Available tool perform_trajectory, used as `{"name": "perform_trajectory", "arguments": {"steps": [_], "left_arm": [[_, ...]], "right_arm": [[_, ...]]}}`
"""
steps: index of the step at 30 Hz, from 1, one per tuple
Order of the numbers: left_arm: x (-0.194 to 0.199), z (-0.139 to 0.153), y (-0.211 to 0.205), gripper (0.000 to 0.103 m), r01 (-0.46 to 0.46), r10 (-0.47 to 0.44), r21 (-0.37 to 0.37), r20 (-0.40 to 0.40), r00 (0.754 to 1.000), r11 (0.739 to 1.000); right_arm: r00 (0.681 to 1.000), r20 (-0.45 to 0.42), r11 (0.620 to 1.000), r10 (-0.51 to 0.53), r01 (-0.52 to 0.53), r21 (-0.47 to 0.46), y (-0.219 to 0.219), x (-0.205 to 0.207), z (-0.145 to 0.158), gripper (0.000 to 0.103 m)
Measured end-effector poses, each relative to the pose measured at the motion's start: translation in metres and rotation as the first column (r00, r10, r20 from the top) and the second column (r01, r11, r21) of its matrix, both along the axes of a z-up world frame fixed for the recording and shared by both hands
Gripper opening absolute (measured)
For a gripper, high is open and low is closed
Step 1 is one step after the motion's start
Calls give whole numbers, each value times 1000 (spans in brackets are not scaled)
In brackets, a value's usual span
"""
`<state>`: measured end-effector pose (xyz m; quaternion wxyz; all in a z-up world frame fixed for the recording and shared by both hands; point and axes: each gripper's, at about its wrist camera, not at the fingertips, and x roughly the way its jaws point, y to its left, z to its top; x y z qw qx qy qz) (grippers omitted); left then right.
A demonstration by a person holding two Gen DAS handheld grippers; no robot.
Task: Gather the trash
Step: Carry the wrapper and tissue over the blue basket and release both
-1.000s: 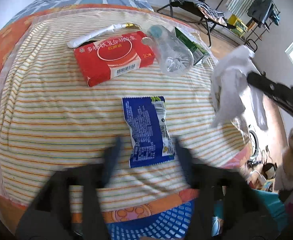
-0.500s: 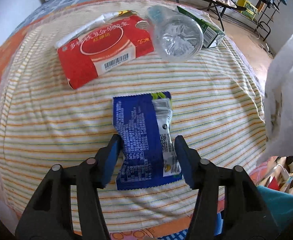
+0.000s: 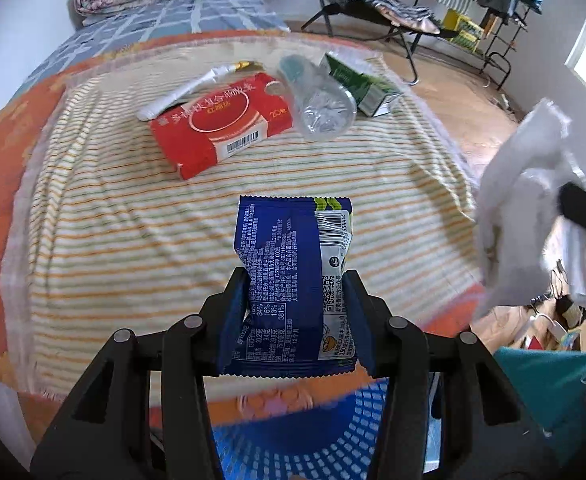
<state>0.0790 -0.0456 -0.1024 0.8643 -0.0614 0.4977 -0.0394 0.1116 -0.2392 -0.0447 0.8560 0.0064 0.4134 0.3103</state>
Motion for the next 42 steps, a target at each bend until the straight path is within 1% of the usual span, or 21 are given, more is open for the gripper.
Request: {"name": "perform_trajectory", "arguments": {"steps": [4, 8, 15, 21, 29, 42], "left_arm": [[-31, 13, 3, 48, 25, -24, -7, 25, 999, 1000], [-62, 13, 7, 48, 43, -43, -13, 21, 999, 999], [-109, 1, 7, 48, 76, -76, -31, -8, 997, 997], [-138, -12, 5, 48, 90, -91, -47, -29, 995, 995], [-154, -32, 0, 48, 89, -93, -58, -74, 993, 994], [-161, -51, -2, 48, 84, -89, -44, -122, 989, 996]], "right_arm": [[999, 10, 999, 41, -41, -7, 4, -21, -3, 7], [997, 17, 996, 79, -79, -31, 9, -42, -11, 7], [993, -30, 992, 118, -119, -34, 12, -72, -34, 7], [986, -57, 986, 156, -158, -44, 17, -98, -55, 7], [974, -107, 974, 202, -212, -87, 28, -125, -86, 7], [963, -176, 967, 206, -228, -113, 32, -136, -113, 7]]}}
